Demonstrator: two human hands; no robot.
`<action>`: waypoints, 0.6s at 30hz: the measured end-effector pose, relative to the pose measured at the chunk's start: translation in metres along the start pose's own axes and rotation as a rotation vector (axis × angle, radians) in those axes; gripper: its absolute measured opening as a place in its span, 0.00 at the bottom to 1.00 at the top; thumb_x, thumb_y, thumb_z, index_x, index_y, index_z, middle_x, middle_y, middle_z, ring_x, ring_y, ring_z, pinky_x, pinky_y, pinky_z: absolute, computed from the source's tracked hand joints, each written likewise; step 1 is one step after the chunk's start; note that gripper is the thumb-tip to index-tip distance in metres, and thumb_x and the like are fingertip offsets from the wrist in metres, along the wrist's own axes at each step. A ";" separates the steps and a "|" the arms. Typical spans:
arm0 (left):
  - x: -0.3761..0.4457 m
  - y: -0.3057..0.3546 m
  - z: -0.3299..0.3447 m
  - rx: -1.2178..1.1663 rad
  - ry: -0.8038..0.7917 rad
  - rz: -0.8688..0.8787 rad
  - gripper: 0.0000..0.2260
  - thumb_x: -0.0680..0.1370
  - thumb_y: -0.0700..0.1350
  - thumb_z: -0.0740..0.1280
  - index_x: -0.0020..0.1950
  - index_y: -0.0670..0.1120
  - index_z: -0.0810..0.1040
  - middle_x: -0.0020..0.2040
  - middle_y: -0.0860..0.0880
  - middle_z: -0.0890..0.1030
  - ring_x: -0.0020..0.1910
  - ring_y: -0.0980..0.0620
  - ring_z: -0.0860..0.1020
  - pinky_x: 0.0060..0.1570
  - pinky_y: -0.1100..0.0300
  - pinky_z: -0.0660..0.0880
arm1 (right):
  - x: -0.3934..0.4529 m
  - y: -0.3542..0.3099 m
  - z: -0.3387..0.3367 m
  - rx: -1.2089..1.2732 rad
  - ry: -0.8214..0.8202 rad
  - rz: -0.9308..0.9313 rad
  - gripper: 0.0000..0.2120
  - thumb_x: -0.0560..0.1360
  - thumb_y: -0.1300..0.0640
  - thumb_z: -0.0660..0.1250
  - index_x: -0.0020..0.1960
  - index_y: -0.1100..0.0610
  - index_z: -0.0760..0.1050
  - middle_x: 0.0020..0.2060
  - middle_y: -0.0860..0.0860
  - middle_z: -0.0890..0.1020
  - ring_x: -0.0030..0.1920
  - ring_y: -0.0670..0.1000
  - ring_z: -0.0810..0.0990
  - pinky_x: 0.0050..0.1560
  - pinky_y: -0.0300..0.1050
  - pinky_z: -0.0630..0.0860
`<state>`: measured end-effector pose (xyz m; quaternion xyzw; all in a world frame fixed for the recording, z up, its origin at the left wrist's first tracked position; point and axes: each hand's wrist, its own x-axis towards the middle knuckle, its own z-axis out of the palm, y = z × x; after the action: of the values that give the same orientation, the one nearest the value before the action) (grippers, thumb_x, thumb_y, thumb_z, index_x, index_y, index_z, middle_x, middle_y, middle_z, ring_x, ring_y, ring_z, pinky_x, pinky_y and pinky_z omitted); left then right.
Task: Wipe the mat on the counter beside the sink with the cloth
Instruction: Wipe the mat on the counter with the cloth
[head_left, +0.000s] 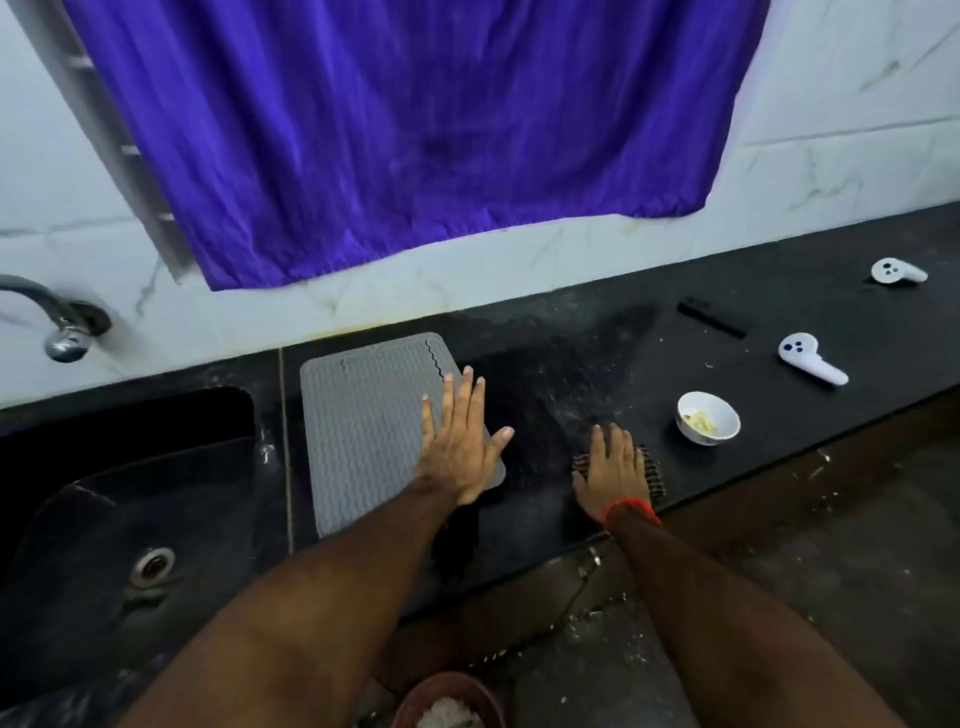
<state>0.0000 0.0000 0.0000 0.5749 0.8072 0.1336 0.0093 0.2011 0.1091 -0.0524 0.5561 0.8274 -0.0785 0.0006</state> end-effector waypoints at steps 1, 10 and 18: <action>0.003 0.012 0.004 0.003 -0.012 -0.011 0.36 0.79 0.66 0.38 0.81 0.46 0.40 0.80 0.48 0.35 0.78 0.48 0.33 0.75 0.40 0.36 | 0.002 0.009 0.003 -0.015 -0.014 0.027 0.38 0.76 0.43 0.61 0.77 0.58 0.48 0.76 0.59 0.52 0.76 0.60 0.48 0.75 0.58 0.51; 0.003 0.053 0.033 -0.040 -0.112 -0.065 0.35 0.79 0.67 0.39 0.81 0.47 0.45 0.81 0.50 0.39 0.78 0.49 0.34 0.74 0.41 0.33 | 0.004 0.050 0.030 -0.093 0.151 -0.048 0.23 0.69 0.48 0.60 0.57 0.59 0.79 0.59 0.59 0.79 0.57 0.63 0.75 0.55 0.61 0.72; -0.006 0.056 0.022 -0.382 -0.077 -0.198 0.34 0.80 0.65 0.41 0.77 0.48 0.64 0.77 0.47 0.66 0.78 0.48 0.57 0.77 0.44 0.48 | 0.030 0.012 -0.050 0.740 0.302 0.201 0.17 0.74 0.49 0.57 0.56 0.57 0.76 0.48 0.61 0.82 0.49 0.64 0.78 0.46 0.54 0.74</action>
<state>0.0578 0.0161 -0.0096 0.4851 0.8189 0.2605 0.1620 0.2047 0.1472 -0.0073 0.6022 0.6757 -0.2877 -0.3131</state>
